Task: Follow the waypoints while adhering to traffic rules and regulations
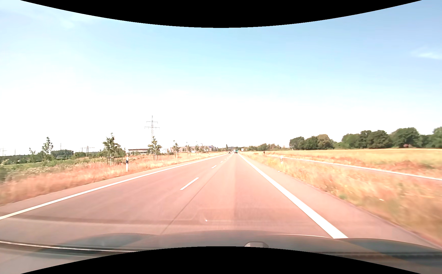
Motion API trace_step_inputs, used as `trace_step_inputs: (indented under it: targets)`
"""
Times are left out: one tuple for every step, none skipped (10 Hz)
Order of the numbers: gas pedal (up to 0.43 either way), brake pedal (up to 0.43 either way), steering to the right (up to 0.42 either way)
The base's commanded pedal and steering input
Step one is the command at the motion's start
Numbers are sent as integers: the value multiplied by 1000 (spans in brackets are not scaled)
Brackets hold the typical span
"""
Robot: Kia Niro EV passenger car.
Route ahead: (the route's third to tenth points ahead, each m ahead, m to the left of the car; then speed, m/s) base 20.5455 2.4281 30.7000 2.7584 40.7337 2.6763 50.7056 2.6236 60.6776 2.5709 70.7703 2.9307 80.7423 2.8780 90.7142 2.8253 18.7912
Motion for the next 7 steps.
trace_step_inputs:
  targets:
    - [79, 0, -4]
    - [79, 0, -4]
    - [79, 0, -4]
    - [79, 0, -4]
    - [79, 0, -4]
    - [79, 0, -4]
    - [79, 0, -4]
